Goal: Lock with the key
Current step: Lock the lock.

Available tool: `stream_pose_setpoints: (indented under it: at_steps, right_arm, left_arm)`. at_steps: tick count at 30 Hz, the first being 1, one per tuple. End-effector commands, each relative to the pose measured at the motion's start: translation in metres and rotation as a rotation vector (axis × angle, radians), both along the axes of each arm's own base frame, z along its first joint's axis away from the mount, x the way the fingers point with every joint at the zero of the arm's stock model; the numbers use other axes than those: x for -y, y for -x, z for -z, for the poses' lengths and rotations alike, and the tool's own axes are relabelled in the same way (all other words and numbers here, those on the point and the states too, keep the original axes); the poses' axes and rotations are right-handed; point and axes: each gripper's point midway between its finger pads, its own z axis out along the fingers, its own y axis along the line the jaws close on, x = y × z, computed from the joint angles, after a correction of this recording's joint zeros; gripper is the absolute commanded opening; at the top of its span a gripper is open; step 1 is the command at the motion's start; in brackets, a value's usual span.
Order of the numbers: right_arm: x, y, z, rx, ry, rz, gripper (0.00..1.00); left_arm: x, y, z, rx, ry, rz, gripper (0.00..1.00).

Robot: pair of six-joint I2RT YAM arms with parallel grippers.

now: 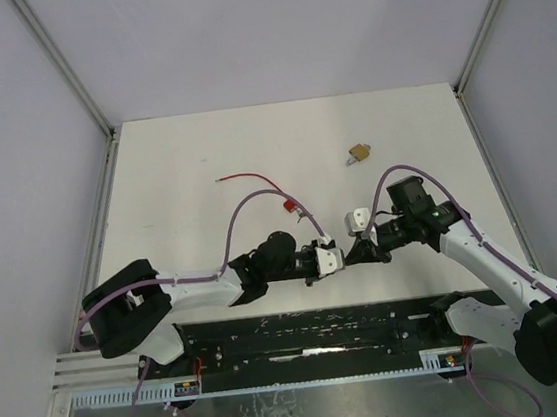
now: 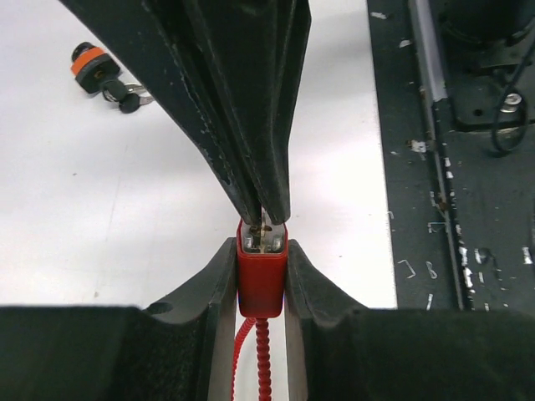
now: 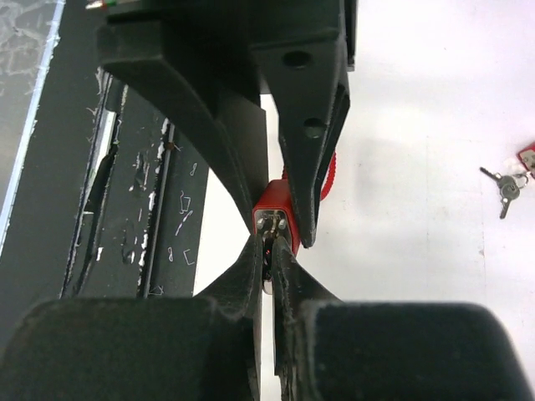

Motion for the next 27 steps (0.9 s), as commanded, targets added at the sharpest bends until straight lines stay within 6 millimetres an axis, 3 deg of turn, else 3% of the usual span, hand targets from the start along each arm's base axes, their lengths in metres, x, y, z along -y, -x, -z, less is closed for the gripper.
stream_pose_setpoints:
  at_steps: [1,6,9,13,17,20,22,24,27]
  right_arm:
    - [-0.012,-0.006,-0.027,0.013,-0.100,-0.017,0.00]
    - [-0.003,-0.011,-0.022,0.152,-0.051,-0.022,0.00]
    - [0.002,-0.013,-0.021,0.238,-0.023,-0.031,0.00]
    - [0.010,-0.005,-0.006,0.483,0.027,-0.170,0.00]
    - [0.011,0.006,-0.006,0.561,0.013,-0.271,0.00]
    - [0.009,0.004,-0.009,0.498,0.009,-0.238,0.00]
    - [0.006,0.003,-0.013,0.407,-0.012,-0.205,0.00]
    - [0.005,0.009,-0.015,0.317,-0.048,-0.206,0.00]
    - [0.005,0.010,-0.019,0.239,-0.092,-0.193,0.00]
  left_arm:
    - [-0.009,-0.022,0.015,0.079,-0.046,-0.112,0.00]
    - [-0.015,-0.004,0.020,-0.024,-0.110,-0.008,0.00]
    - [-0.018,0.016,0.012,-0.220,-0.092,0.135,0.00]
    - [-0.019,0.037,-0.005,-0.485,-0.072,0.315,0.00]
    - [-0.015,0.038,-0.002,-0.557,-0.116,0.335,0.00]
    - [-0.013,0.019,0.013,-0.444,-0.148,0.205,0.00]
    - [-0.011,0.003,0.023,-0.226,-0.156,0.075,0.00]
    - [-0.012,-0.013,0.022,0.042,-0.128,-0.031,0.00]
    - [-0.020,-0.020,0.017,0.255,-0.086,-0.089,0.00]
